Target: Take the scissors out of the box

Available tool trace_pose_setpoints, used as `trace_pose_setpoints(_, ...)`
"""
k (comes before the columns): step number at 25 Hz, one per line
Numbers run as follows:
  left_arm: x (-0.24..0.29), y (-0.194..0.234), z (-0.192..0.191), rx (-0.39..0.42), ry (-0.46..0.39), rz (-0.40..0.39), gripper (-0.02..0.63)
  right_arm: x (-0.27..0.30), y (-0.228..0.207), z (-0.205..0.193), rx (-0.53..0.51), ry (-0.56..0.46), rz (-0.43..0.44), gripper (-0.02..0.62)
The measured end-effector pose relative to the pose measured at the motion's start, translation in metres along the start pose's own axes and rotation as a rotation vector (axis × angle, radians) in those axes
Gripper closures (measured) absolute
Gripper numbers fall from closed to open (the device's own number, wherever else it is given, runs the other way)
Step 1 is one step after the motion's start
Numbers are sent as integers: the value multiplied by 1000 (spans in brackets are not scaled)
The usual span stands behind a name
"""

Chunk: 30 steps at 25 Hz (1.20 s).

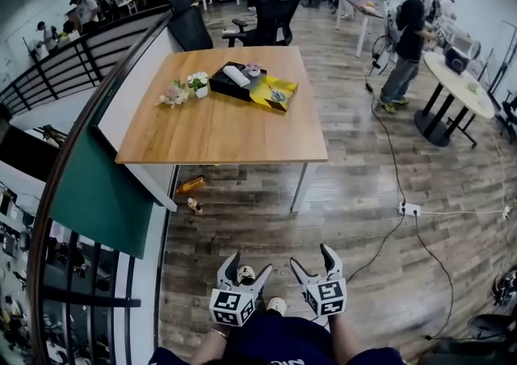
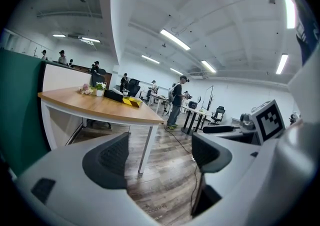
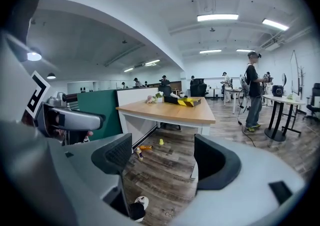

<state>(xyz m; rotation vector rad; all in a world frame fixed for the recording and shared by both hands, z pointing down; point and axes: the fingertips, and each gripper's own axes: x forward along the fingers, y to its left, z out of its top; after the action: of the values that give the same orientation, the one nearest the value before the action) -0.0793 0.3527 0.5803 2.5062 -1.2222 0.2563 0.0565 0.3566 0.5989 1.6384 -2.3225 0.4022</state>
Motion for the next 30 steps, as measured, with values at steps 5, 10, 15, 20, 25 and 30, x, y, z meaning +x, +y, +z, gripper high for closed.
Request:
trace_pose_setpoints(5, 22, 13, -2, 5, 21, -8, 229, 16, -12, -7, 18, 22, -26, 216)
trace_pose_setpoints(10, 55, 35, 9, 7, 38, -28, 229, 45, -26, 1, 34, 40, -52, 218)
trace_pose_setpoints(15, 95, 64, 31, 23, 41, -43, 229, 84, -41, 24, 26, 46, -73, 218)
trace_pose_setpoints(20, 131, 98, 53, 28, 45, -61, 229, 124, -52, 45, 25, 57, -98, 219)
trace_pose_setpoints(25, 163, 121, 69, 43, 57, -103, 229, 158, -62, 55, 36, 74, -131, 221)
trace_pose_setpoints(30, 190, 143, 82, 63, 65, -142, 229, 188, -67, 61, 46, 87, -160, 222)
